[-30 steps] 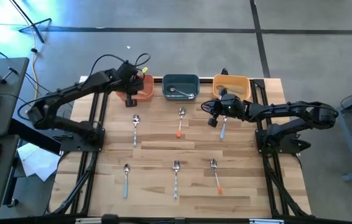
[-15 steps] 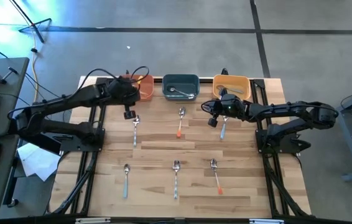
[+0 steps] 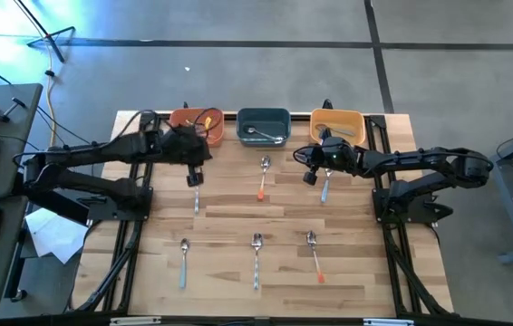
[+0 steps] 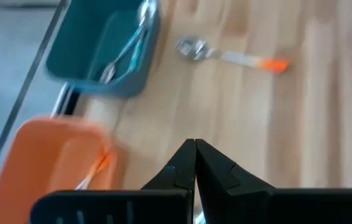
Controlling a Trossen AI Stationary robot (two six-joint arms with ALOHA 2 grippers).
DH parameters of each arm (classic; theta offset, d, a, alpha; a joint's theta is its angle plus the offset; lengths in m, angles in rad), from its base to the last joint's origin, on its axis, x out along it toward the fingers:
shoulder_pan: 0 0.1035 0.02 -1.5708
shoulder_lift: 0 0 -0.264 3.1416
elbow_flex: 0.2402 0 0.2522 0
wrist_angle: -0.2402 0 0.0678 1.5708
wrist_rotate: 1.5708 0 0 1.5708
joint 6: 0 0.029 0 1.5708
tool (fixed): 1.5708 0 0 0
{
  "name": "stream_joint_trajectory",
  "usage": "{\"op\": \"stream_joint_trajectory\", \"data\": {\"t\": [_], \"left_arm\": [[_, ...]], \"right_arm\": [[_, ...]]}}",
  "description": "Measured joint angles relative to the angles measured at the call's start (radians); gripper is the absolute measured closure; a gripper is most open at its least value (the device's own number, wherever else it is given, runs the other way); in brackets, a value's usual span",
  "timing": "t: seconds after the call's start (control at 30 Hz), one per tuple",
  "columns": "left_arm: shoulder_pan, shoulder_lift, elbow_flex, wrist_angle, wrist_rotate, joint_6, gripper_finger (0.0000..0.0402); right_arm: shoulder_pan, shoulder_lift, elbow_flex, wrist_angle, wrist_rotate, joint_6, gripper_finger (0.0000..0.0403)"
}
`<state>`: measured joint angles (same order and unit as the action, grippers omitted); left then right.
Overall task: Sort silverware by color (type)
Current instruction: Put the blue spoon into the yellow bin
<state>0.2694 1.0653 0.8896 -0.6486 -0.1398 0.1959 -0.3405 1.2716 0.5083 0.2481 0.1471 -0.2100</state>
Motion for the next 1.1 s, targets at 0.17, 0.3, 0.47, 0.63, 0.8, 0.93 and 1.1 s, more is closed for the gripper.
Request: {"op": "stream_joint_trajectory", "data": {"t": [0.17, 0.3, 0.47, 0.63, 0.8, 0.93, 1.1], "left_arm": [[-0.104, 0.002, -0.127, 0.232, 0.008, -0.123, 0.0401], [-0.165, 0.021, -0.229, 0.398, 0.023, -0.237, 0.0401], [-0.229, 0.035, -0.297, 0.531, 0.009, -0.343, 0.0401], [-0.280, 0.034, -0.325, 0.597, -0.048, -0.357, 0.0401], [-0.298, 0.034, -0.324, 0.594, -0.055, -0.373, 0.0401], [-0.313, 0.034, -0.324, 0.596, -0.058, -0.379, 0.0401], [-0.325, 0.034, -0.324, 0.596, -0.076, -0.380, 0.0401]], "right_arm": [[0.000, 0.000, 0.000, 0.000, 0.000, 0.000, 0.0377], [0.000, 0.000, 0.000, 0.000, 0.000, 0.000, 0.0377], [-0.015, 0.000, 0.000, 0.004, -0.007, 0.000, 0.0377], [-0.033, 0.000, 0.000, -0.001, -0.004, 0.000, 0.0377], [-0.033, 0.000, 0.000, -0.003, -0.005, 0.000, 0.0377], [-0.033, 0.000, 0.000, -0.003, -0.005, 0.000, 0.0377], [-0.033, 0.000, 0.000, 0.009, -0.010, 0.011, 0.0377]]}}
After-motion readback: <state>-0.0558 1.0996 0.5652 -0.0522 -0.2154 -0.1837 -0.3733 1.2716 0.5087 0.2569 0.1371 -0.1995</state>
